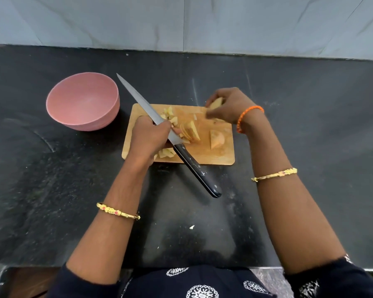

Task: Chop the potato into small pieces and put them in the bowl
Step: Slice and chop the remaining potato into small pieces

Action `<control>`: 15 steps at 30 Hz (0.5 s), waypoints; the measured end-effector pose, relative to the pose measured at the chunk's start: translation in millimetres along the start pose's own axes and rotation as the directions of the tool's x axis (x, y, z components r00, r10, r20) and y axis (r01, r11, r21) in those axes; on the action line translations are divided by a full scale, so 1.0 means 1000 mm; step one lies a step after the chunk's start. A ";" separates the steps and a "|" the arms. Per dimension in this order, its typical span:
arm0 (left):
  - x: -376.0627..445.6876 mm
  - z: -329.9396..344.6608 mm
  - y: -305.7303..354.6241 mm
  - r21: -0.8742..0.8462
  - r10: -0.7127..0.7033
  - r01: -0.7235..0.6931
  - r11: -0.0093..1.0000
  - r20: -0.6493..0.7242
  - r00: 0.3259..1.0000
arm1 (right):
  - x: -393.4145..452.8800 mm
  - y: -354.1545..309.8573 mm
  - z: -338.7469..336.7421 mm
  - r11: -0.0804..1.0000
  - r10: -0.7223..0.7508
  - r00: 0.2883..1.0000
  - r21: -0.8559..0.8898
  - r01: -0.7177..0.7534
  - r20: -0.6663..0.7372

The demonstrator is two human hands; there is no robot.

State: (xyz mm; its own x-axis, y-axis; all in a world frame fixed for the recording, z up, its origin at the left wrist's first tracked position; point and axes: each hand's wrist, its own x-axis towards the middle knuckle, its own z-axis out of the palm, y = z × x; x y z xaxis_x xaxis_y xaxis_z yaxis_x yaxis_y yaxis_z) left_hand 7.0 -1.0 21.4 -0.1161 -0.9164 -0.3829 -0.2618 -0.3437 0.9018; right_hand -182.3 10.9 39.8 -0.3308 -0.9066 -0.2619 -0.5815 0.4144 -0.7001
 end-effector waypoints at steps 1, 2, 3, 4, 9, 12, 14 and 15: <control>-0.001 0.000 0.001 0.002 -0.002 0.002 1.000 0.002 1.000 | 0.001 -0.008 0.011 0.999 -0.040 0.999 0.024 0.039 0.037; -0.002 -0.001 0.001 0.005 -0.004 0.004 1.000 0.006 1.000 | 0.004 -0.015 0.021 0.997 -0.069 0.997 0.039 0.068 0.046; -0.004 -0.002 0.001 0.004 -0.004 0.004 1.000 0.009 1.000 | 0.008 -0.020 0.030 0.994 -0.091 0.995 0.059 0.089 0.030; -0.005 -0.003 0.001 0.000 -0.004 0.004 1.000 0.011 1.000 | 0.012 -0.024 0.036 0.991 -0.106 0.994 0.086 0.106 0.001; -0.010 -0.010 0.000 -0.022 -0.002 0.003 1.000 0.013 1.000 | 0.034 -0.037 0.046 0.979 -0.199 0.977 0.062 0.195 0.079; -0.011 -0.010 0.000 -0.022 0.000 0.000 1.000 0.016 1.000 | 0.041 -0.036 0.047 0.983 -0.183 0.947 0.054 0.175 0.265; -0.012 -0.011 0.001 -0.037 -0.001 0.002 0.999 0.015 1.000 | 0.045 -0.034 0.044 0.990 -0.121 0.945 0.107 0.093 0.302; -0.011 -0.011 0.002 -0.044 0.002 -0.001 0.999 0.014 1.000 | 0.046 -0.032 0.043 0.986 -0.097 0.945 0.157 0.050 0.312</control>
State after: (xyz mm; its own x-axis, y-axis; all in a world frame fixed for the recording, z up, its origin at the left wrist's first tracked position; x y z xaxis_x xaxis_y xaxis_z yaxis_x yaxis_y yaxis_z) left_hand 18.7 6.5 29.6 -0.1295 -0.9142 -0.3841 -0.2193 -0.3514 0.9102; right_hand -147.0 -48.0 21.7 -0.0241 -0.9219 -0.3866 -0.4731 0.3512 -0.8080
